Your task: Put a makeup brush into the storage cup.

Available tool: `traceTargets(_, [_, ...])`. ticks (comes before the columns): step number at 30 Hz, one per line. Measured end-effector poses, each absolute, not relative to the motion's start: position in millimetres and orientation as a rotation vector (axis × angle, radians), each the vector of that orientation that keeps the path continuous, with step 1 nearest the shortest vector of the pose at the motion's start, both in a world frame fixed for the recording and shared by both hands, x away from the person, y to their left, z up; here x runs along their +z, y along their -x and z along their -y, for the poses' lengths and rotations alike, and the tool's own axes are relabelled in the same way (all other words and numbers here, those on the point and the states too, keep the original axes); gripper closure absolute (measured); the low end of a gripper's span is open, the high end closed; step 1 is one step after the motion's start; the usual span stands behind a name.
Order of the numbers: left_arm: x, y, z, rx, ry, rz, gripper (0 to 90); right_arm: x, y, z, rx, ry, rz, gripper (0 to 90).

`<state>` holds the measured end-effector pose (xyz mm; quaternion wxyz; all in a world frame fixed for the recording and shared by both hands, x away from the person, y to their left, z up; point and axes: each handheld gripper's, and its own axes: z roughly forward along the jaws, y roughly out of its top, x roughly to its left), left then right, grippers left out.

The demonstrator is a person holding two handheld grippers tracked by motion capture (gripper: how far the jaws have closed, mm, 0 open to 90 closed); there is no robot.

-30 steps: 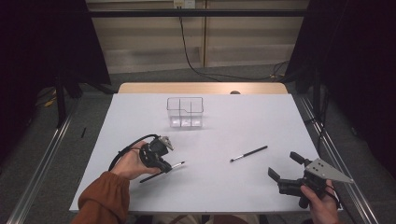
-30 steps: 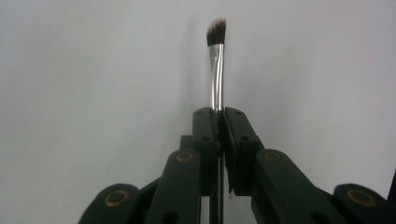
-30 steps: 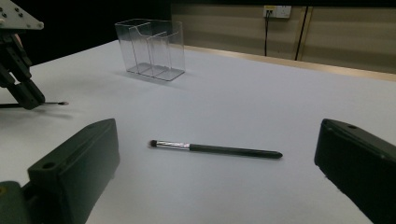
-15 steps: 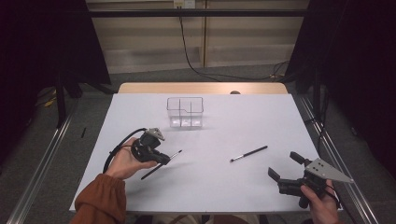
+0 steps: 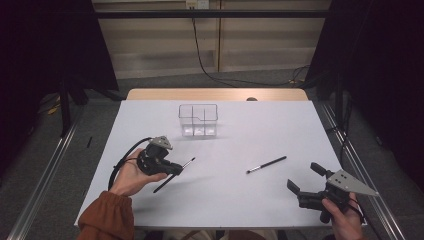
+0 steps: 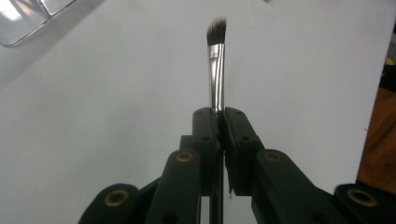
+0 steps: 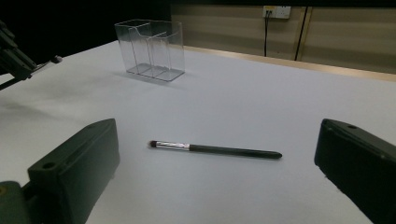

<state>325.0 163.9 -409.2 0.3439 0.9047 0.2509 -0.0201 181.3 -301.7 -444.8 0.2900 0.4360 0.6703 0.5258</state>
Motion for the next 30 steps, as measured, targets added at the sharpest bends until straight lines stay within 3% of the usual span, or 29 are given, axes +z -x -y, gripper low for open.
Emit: traceTargets(30, [-398, -318, -182, 0.119, -2.053, -0.721, 83.9, -445, -181, 302, 1.404, -1.163, -1.789, 0.0])
